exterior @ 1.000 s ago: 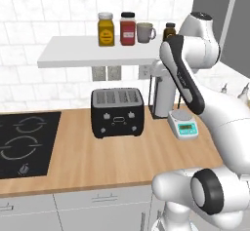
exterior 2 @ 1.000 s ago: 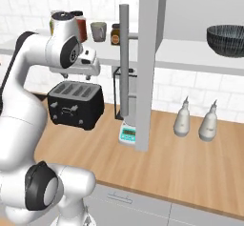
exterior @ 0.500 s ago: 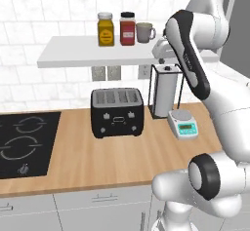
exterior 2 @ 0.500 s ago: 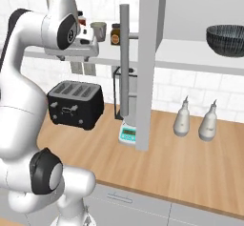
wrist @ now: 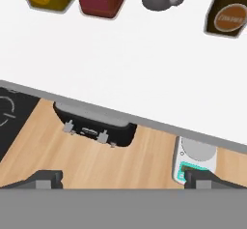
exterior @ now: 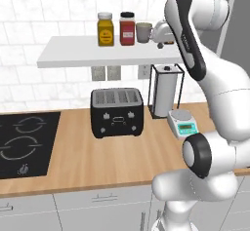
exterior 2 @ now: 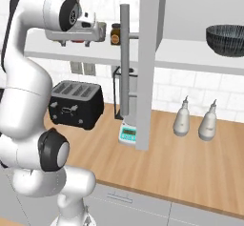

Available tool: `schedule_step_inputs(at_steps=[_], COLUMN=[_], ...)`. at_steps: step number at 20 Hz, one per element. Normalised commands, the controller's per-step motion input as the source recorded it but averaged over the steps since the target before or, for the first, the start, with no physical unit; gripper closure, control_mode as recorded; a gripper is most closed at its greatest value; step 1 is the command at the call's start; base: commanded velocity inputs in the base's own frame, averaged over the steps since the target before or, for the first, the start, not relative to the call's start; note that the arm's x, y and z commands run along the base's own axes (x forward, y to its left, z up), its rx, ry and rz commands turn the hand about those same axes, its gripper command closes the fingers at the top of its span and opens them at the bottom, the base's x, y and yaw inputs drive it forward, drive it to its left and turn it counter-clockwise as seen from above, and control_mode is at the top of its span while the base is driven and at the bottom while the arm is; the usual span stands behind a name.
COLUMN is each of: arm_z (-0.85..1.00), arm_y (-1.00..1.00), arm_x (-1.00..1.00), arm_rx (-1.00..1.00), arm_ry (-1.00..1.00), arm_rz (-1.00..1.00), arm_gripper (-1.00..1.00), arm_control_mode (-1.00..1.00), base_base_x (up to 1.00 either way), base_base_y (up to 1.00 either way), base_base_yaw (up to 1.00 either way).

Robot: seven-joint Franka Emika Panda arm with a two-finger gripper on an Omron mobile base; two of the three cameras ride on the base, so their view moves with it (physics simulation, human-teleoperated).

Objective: Gather all objects into one cabinet and sort the glasses and bowls to opposite sides.

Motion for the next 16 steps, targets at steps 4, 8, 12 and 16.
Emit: schedule_step_inputs(at_steps=[4,8,12,16], arm_z=[0.26,0.06,0.00,0.00], arm_y=[0.00,0.00,0.00,-0.06], arm_x=[0.34,0.14,0.00,0.00], arm_rx=[0.00,0.00,0.00,0.00], arm_ry=[0.00,-0.02,-0.06,-0.10], arm_rz=[0.00,0.00,0.00,0.00], arm_gripper=[-1.00,-1.00,-1.00,-1.00], arm_control_mode=[-1.00,-1.00,-1.00,-1.00], base_base_x=[0.00,0.00,0.00,0.00], base_base_y=[0.00,0.00,0.00,0.00], base_base_yaw=[0.00,0.00,0.00,0.00])
